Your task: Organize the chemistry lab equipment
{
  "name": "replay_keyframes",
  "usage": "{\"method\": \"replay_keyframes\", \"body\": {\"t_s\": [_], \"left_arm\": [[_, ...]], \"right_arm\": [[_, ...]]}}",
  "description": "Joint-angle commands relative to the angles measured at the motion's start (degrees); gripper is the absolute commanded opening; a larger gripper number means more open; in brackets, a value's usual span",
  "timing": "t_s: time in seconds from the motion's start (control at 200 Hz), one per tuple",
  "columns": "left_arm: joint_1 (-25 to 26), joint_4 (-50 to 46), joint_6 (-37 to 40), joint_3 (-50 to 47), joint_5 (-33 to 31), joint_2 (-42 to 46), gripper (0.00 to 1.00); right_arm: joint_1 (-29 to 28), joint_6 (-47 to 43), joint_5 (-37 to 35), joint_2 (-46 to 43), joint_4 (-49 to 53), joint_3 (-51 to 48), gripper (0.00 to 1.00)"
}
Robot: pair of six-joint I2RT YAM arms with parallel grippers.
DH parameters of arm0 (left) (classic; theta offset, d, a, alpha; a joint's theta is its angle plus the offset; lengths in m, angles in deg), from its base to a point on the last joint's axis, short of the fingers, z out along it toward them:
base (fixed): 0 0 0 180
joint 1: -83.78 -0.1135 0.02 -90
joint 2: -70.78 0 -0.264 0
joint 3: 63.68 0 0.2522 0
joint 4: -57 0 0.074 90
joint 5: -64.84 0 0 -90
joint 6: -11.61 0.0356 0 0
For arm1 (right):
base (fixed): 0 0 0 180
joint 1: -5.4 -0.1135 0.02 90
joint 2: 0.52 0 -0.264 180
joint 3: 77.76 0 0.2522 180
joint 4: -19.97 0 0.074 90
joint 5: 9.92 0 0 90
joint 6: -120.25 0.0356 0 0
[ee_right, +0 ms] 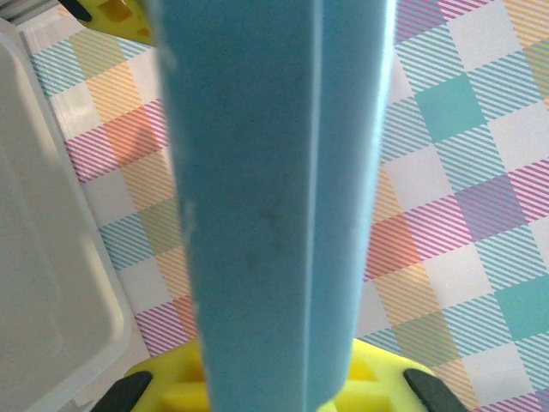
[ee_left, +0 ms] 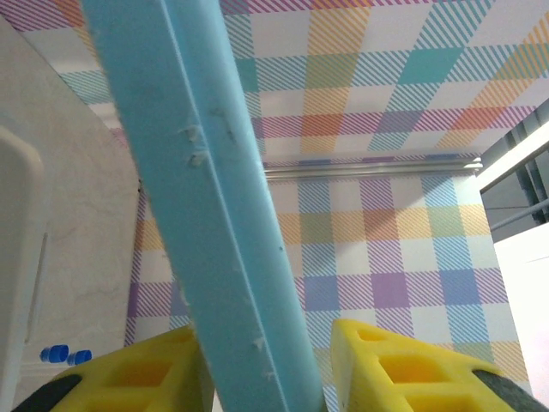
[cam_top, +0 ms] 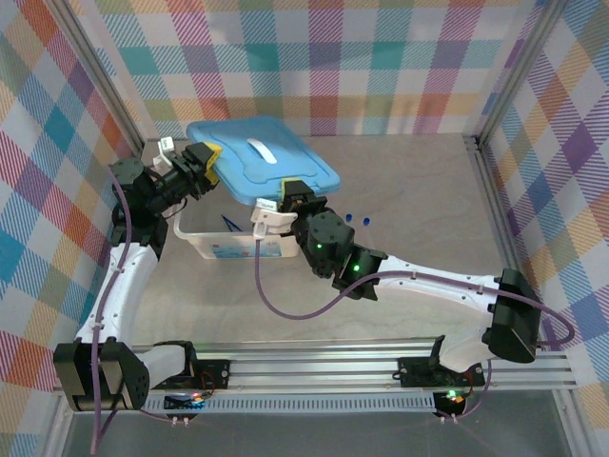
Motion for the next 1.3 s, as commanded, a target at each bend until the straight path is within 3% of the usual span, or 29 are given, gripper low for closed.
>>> {"method": "replay_keyframes", "body": {"t_s": [0.0, 0.105, 0.255, 0.645, 0.95, 1.295], "left_arm": [[-0.9, 0.7, -2.1, 1.2, 2.0, -0.7, 0.38], [-0.9, 5.9, -6.1, 0.1, 2.4, -1.8, 0.37], [-0.9, 6.2, -6.6, 0.3, 2.7, -2.7, 0.34], [-0.9, 10.2, -9.2, -0.9, 2.7, -3.0, 0.03], [-1.0, 26.4, -19.8, -4.7, 0.3, -5.1, 0.00], [-1.0, 29.7, -21.2, -4.2, -1.7, -5.4, 0.00]], "right_arm": [[-1.0, -1.8, -0.3, 0.4, -7.0, 0.8, 0.00], [-1.1, -2.4, -0.3, 0.9, -6.9, 0.8, 0.00], [-1.4, -3.6, -0.4, 1.4, -7.2, 0.6, 0.00], [-1.4, -5.1, -0.7, 1.7, -8.2, 0.3, 0.00], [-1.4, -4.3, -1.9, 1.1, -8.2, -0.8, 0.28], [-1.4, -2.7, -2.7, -0.7, -8.1, -2.1, 0.54]]}}
